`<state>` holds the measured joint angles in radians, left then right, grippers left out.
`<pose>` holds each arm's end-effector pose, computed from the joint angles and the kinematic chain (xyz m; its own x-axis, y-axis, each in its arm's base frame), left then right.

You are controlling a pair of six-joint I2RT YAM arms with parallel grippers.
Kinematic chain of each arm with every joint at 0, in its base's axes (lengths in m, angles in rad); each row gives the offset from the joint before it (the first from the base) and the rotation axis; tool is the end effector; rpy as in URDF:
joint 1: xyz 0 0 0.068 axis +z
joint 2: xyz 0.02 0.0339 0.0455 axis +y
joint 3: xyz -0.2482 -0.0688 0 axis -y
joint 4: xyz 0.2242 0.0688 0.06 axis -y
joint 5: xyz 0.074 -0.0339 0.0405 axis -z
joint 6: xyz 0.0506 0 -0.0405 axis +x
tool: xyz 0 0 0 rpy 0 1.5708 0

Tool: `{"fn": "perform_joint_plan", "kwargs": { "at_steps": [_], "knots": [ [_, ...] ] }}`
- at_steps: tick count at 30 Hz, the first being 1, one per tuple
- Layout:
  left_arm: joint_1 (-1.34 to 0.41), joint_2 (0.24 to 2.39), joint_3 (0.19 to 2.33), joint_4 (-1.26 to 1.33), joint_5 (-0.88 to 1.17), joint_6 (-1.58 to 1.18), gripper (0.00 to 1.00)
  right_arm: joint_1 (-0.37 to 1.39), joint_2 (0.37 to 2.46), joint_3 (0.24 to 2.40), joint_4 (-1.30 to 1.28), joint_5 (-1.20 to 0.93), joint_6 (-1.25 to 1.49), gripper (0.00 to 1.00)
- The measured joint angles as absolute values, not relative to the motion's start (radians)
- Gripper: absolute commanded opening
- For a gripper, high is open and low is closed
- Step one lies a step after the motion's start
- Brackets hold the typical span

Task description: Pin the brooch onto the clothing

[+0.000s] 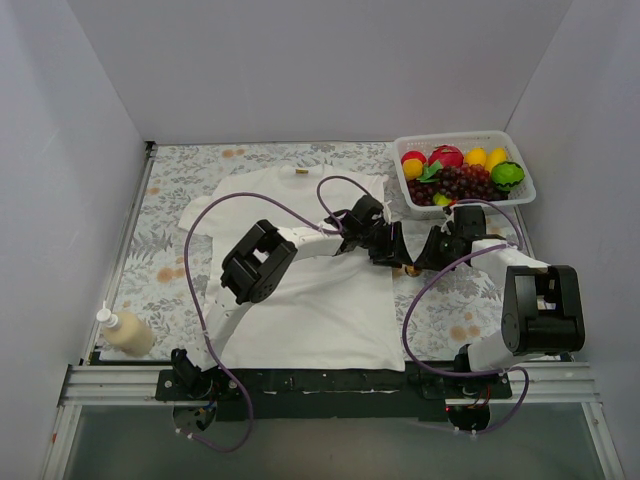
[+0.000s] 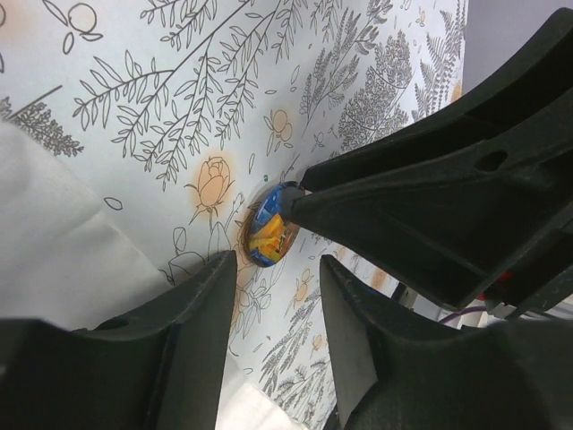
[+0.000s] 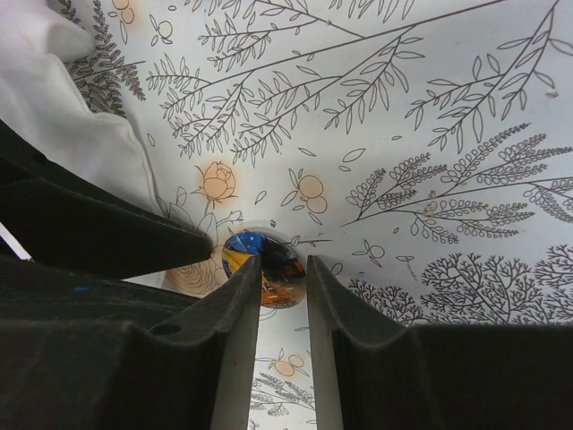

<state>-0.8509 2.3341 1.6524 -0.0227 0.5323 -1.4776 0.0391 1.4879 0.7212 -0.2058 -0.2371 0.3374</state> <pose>0.3058 -0.3877 0.1220 -0.9386 -0.2308 0.2563 -0.3411 0.5106 -0.7893 0.2713 0.0225 0.1467 -0.8355 0.2893 -0.4672 0.1127 0.9223 0.3696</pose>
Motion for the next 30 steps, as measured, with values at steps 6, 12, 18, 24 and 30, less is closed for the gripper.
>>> {"fn": "perform_joint_plan", "kwargs": {
  "at_steps": [6, 12, 18, 24, 30],
  "knots": [
    [-0.855, 2.349, 1.666, -0.033, 0.534, -1.486, 0.35, 0.039, 1.49, 0.709, -0.191, -0.266, 0.342, 0.33],
    [-0.859, 2.356, 1.677, -0.044, 0.535, -1.49, 0.29, 0.038, 1.493, 0.704, -0.181, -0.292, 0.347, 0.33],
    [-0.86, 2.366, 1.684, -0.046, 0.538, -1.493, 0.11, 0.038, 1.493, 0.704, -0.179, -0.303, 0.36, 0.32],
    [-0.86, 2.368, 1.687, -0.047, 0.543, -1.496, 0.0, 0.032, 1.483, 0.704, -0.185, -0.302, 0.361, 0.32],
    [-0.862, 2.368, 1.692, -0.043, 0.545, -1.493, 0.0, 0.018, 1.383, 0.736, -0.238, -0.26, 0.35, 0.36]
  ]
}}
